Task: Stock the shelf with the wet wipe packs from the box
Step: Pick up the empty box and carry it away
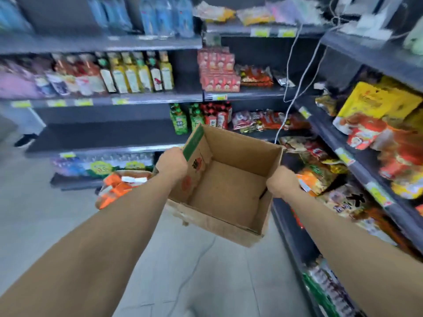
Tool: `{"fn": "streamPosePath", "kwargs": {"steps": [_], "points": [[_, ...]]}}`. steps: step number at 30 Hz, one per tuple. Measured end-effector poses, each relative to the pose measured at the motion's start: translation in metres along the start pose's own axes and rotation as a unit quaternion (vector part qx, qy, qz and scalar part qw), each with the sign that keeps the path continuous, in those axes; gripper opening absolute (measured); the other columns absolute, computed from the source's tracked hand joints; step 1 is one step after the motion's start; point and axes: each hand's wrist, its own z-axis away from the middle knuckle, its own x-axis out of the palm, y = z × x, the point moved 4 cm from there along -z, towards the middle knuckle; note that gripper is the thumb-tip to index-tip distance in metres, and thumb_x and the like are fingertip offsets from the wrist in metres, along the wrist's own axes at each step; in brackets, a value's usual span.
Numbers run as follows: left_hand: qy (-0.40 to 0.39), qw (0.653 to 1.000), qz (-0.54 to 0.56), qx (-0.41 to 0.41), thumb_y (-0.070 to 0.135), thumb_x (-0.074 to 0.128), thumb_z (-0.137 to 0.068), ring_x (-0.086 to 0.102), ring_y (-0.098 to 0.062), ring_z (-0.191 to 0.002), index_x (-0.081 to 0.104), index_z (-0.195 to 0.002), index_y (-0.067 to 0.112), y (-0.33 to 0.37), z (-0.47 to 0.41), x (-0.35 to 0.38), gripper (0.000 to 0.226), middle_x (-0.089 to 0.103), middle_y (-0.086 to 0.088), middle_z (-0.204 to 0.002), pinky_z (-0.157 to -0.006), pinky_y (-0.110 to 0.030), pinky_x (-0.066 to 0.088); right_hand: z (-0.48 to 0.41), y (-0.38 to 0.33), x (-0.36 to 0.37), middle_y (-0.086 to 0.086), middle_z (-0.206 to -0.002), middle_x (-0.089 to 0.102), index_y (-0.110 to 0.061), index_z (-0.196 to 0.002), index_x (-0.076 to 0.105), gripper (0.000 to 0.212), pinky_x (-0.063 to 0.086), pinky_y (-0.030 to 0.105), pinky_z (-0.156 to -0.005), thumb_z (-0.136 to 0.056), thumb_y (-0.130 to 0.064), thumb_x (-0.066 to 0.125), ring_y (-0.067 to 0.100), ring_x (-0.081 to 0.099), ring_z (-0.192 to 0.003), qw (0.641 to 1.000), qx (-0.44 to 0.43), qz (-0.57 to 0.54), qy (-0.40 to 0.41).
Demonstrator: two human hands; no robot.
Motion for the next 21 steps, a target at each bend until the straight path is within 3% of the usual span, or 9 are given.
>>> {"fn": "streamPosePath", "kwargs": {"steps": [2,6,10,13,15,21], "points": [[0.014,0.999,0.007,-0.031,0.004,0.047,-0.088,0.059,-0.039,-0.107,0.058,-0.103,-0.001,-0.038,-0.014,-0.019,0.019,0.063,-0.021,-0.112,-0.085,-0.042,0.049,-0.01,-0.048,0.012,0.02,-0.114,0.062,0.006,-0.112,0.056,0.029,0.049,0.037,-0.074,-0.088,-0.007,0.046,0.036,0.061,-0.106,0.999,-0.042,0.004,-0.014],[0.053,0.99,0.02,-0.128,0.003,0.045,-0.09,0.059,-0.036,-0.11,0.058,-0.106,0.001,-0.111,-0.032,-0.052,0.021,0.062,-0.019,-0.115,-0.087,-0.041,0.049,-0.024,-0.141,0.035,0.015,-0.086,0.053,-0.004,-0.086,0.051,0.005,0.035,0.028,-0.048,-0.085,-0.006,0.046,0.029,0.052,-0.071,0.991,-0.124,0.008,-0.039],[0.076,0.974,0.025,-0.213,0.001,0.045,-0.091,0.056,-0.036,-0.117,0.054,-0.118,0.0,-0.172,-0.038,-0.081,0.029,0.059,-0.019,-0.122,-0.093,-0.042,0.047,-0.029,-0.224,0.061,0.009,-0.062,0.039,-0.012,-0.062,0.036,0.027,0.024,0.024,-0.044,-0.085,-0.005,0.046,0.022,0.039,-0.053,0.979,-0.193,0.009,-0.069],[0.09,0.957,0.032,-0.272,0.002,0.045,-0.09,0.055,-0.036,-0.118,0.045,-0.129,0.0,-0.218,-0.037,-0.096,0.039,0.057,-0.019,-0.125,-0.094,-0.042,0.047,-0.024,-0.282,0.076,0.02,-0.089,0.058,0.0,-0.088,0.054,0.009,0.037,0.03,-0.061,-0.086,-0.008,0.05,0.031,0.057,-0.081,0.967,-0.242,0.017,-0.082],[0.098,0.944,0.038,-0.313,0.003,0.046,-0.089,0.055,-0.036,-0.117,0.047,-0.125,0.0,-0.243,-0.033,-0.104,0.036,0.056,-0.019,-0.124,-0.092,-0.041,0.048,-0.02,-0.316,0.087,0.023,-0.107,0.061,0.005,-0.105,0.057,0.023,0.038,0.029,-0.064,-0.086,-0.008,0.05,0.034,0.06,-0.094,0.956,-0.275,0.029,-0.092],[0.156,0.89,0.069,-0.423,0.005,0.045,-0.09,0.057,-0.036,-0.114,0.05,-0.119,0.003,-0.292,-0.011,-0.124,0.029,0.058,-0.017,-0.12,-0.092,-0.042,0.05,-0.008,-0.412,0.119,0.02,-0.114,0.061,0.001,-0.113,0.054,0.029,0.044,0.032,-0.07,-0.086,-0.008,0.052,0.036,0.06,-0.101,0.912,-0.389,0.056,-0.116]]}}
